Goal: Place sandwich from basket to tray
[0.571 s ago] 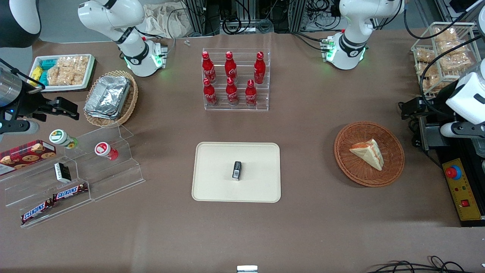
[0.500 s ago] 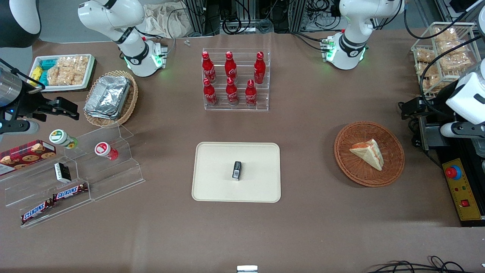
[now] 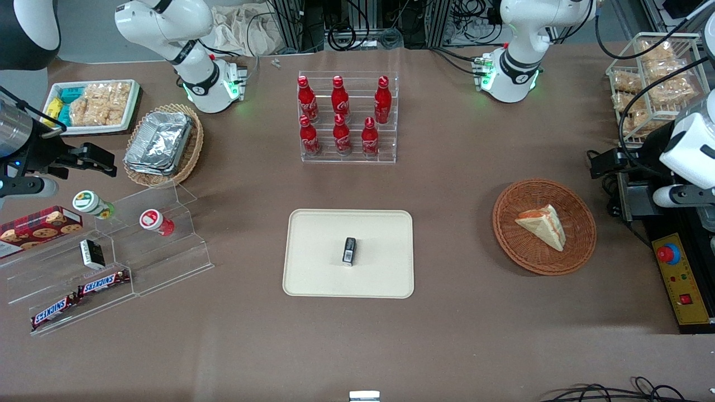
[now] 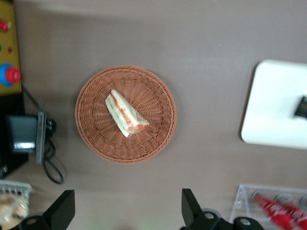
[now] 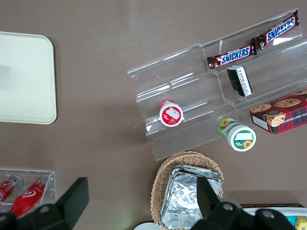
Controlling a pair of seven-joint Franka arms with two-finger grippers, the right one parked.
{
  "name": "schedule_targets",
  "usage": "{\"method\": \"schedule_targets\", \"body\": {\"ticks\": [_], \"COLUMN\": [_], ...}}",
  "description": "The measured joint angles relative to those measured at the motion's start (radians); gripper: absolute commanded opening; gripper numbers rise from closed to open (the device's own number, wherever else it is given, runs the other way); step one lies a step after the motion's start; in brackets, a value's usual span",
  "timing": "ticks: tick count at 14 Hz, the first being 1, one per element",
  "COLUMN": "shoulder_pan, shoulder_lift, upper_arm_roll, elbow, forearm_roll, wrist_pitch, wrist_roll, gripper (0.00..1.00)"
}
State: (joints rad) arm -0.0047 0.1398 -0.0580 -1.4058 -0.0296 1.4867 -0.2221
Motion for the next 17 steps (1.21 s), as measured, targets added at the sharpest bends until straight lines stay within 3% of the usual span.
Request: {"method": "schedule_targets", "body": {"ticks": [2, 5, 12, 17], "shoulder_pan": [0.014, 0.064, 0.064, 0.063], "shoulder_lift": [0.015, 0.050, 0.055, 0.086], "upper_arm_roll": [0.018, 0.032, 0.038, 0.039], "elbow": [-0.007, -0.082, -0.536, -0.749], "forearm_roll": [0.000, -0.001, 0.000, -0.001], "wrist_pitch": [-0.005, 0.044, 0.538, 0.786], "wrist_roll": [-0.154, -0.235, -0.516, -0.571], "gripper": [1.00, 1.00, 1.00, 1.00]}}
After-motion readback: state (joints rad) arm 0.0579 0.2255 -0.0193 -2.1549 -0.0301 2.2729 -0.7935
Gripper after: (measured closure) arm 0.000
